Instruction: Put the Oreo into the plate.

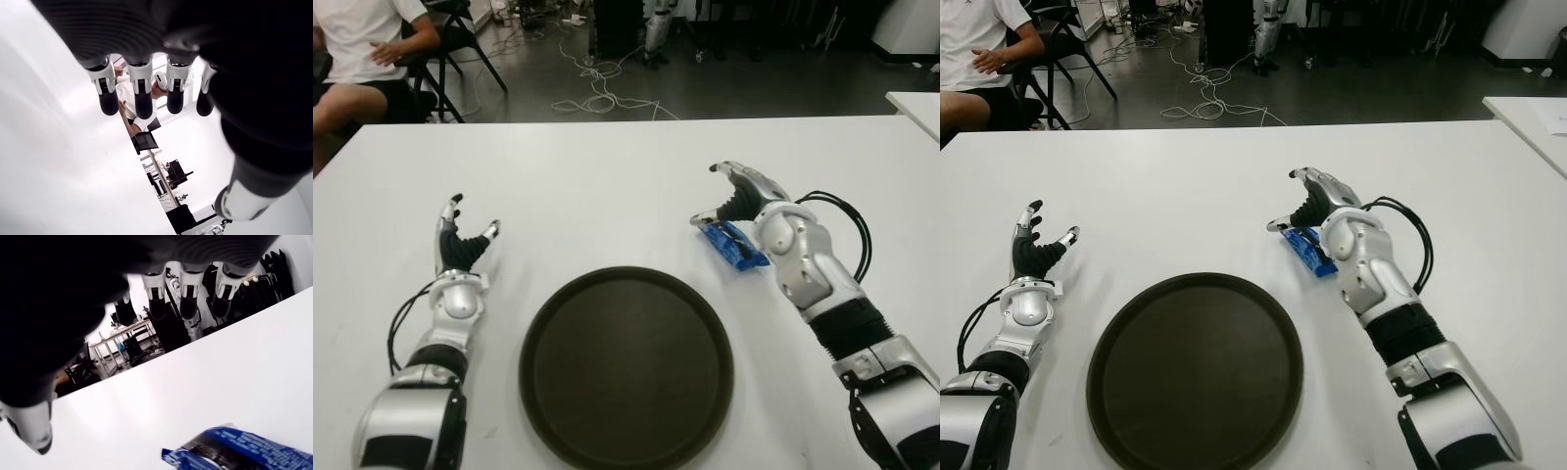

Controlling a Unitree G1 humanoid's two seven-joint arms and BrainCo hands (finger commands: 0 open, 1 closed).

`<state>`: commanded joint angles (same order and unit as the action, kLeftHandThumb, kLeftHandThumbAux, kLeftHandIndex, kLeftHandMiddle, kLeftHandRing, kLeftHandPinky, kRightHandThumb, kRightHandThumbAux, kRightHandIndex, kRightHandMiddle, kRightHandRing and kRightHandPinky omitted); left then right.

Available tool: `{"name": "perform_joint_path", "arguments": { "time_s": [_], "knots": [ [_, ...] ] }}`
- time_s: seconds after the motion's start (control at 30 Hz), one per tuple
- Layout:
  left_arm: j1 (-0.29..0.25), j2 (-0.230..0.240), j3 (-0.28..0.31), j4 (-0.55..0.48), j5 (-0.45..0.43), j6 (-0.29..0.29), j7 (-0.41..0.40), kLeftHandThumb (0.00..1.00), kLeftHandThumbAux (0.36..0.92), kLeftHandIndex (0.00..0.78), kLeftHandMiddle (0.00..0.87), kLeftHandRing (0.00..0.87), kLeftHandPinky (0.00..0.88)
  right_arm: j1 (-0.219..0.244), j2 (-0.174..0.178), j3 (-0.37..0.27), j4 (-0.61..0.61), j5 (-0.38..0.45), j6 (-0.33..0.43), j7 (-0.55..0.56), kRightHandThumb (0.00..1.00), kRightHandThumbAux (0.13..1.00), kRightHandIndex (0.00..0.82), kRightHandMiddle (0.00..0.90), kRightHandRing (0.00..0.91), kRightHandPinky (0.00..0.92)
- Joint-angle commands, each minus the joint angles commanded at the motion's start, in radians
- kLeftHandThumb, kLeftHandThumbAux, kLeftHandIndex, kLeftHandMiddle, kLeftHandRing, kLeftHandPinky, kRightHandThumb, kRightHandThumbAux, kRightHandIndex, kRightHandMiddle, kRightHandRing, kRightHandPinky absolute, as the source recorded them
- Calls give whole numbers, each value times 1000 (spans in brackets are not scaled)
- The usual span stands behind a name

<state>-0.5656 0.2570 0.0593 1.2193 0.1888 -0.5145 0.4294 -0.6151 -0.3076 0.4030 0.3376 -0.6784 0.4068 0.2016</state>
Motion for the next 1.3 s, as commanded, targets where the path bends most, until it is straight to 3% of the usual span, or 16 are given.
{"name": "perform_joint_path", "arguments": {
  "time_s": [0.7,1.3],
  "knots": [
    [3,0,1,-5,0,0,6,0,763,61,86,60,33,-12,19,77,44,-121,138,8,0,588,29,40,58,74],
    [2,-3,6,-5,-9,1,-1,0,764,56,84,65,39,11,1,93,27,-152,155,8,0,580,48,64,84,129]
  ]
}}
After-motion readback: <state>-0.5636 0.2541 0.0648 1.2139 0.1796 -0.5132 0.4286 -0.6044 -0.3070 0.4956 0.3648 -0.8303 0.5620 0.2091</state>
